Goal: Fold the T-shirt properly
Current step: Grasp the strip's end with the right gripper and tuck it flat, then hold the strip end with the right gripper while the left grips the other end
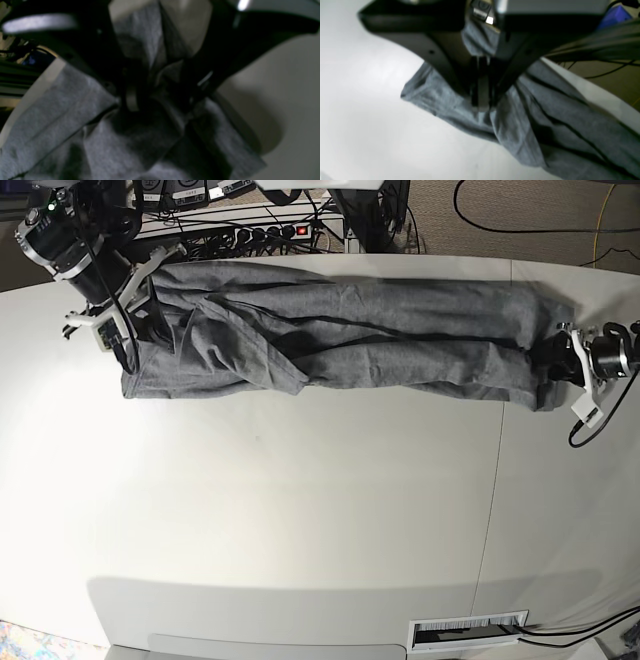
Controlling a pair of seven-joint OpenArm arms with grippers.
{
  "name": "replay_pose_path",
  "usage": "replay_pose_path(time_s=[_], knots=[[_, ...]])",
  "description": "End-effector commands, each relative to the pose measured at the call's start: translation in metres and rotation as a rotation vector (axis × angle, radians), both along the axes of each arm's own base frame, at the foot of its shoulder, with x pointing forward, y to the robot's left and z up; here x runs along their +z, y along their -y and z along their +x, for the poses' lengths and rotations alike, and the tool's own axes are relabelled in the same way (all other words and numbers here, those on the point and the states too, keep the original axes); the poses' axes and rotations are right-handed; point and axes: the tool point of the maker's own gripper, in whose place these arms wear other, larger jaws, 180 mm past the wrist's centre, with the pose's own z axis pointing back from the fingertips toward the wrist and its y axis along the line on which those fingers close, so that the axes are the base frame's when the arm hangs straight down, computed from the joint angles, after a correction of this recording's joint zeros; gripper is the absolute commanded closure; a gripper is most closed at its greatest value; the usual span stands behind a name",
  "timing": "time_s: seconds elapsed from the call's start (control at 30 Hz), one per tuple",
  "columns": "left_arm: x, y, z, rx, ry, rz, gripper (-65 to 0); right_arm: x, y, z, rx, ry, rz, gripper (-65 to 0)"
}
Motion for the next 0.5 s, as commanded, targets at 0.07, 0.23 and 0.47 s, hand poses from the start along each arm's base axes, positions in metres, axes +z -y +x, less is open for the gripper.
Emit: replay_pose_path(time_s=[0.07, 0.23, 0.47], knots=[[-0.025, -0.005, -0.033, -0.112, -0.119, 0.132, -20.6, 0.006, -0.012, 0.007, 0.042, 0.041, -0.005, 0.0], [-0.022, 0.002, -0.036, -0.158, -0.129, 0.141, -21.5, -0.015, -0.030, 0.013, 0.097, 0.034, -0.024, 0.0], [-0.018, -0.008, -0.034, -0.157, -0.149, 0.178, -27.1, -0.045, -0.033, 0.041, 0.109, 0.028, -0.023, 0.0]])
